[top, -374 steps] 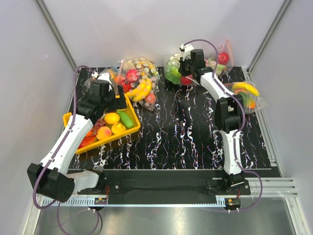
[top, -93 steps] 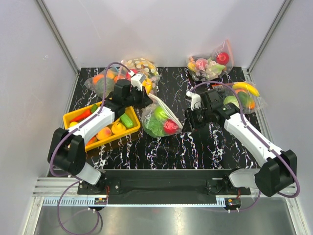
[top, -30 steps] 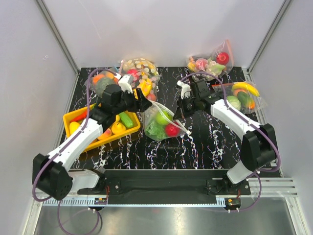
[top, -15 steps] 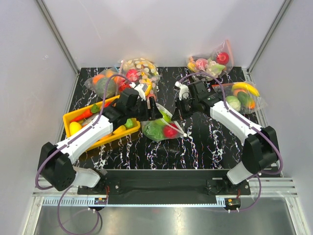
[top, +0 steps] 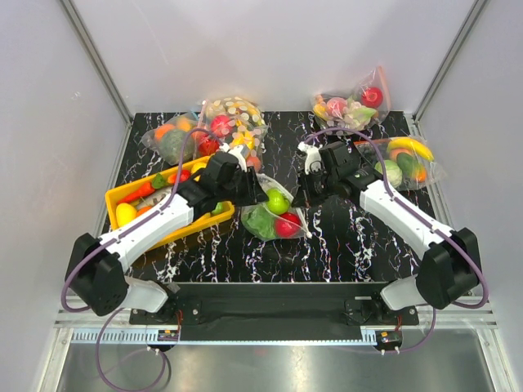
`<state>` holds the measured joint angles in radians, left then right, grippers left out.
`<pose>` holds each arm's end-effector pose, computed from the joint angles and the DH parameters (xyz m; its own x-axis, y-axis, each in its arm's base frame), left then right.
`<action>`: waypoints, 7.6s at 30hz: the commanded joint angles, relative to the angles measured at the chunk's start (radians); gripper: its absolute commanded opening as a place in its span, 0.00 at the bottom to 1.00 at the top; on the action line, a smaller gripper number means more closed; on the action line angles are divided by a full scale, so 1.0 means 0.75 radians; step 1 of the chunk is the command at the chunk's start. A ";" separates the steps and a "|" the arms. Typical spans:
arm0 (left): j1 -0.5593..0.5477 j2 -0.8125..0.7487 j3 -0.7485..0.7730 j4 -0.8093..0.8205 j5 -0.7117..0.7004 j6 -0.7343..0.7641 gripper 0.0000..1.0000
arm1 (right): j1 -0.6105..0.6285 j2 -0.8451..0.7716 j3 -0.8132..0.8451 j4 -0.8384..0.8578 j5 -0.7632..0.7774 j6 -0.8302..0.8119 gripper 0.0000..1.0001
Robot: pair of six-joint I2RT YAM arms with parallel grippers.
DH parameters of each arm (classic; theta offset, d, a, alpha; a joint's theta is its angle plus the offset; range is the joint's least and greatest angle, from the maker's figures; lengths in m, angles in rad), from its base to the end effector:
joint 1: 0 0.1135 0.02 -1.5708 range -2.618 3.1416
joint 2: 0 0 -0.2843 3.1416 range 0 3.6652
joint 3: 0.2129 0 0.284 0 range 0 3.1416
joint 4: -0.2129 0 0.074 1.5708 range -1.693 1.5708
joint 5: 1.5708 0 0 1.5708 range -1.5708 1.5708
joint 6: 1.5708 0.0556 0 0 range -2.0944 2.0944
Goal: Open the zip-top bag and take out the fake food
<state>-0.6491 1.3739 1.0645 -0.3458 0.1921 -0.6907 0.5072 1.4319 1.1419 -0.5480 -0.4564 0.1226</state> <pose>0.2716 -0.2194 0.2866 -0.8290 -0.1560 -0.5371 0.2411 0.7669 -0.5948 0.2911 0.1898 0.2811 -0.7297 -0.2799 -0.6239 -0.6090 0.6808 0.4069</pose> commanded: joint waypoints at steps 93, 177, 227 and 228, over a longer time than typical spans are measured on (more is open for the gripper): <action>-0.006 0.297 0.299 -0.011 0.182 0.183 0.00 | 0.079 0.150 0.046 0.236 0.586 0.280 0.89; 0.035 0.260 0.172 -0.013 0.092 0.097 0.00 | 0.019 0.281 0.079 0.424 0.326 0.348 0.86; 0.109 0.257 0.176 0.083 0.149 0.146 0.58 | 0.017 -0.062 0.122 0.099 0.335 0.294 0.29; 0.109 0.238 0.166 0.105 0.149 0.178 0.67 | 0.017 -0.066 0.136 0.093 0.328 0.305 0.29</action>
<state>-0.5701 1.6051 1.1992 -0.3408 0.2848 -0.5949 0.5186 1.4147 1.1778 -0.4564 -0.1864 0.3557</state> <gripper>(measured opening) 0.625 0.742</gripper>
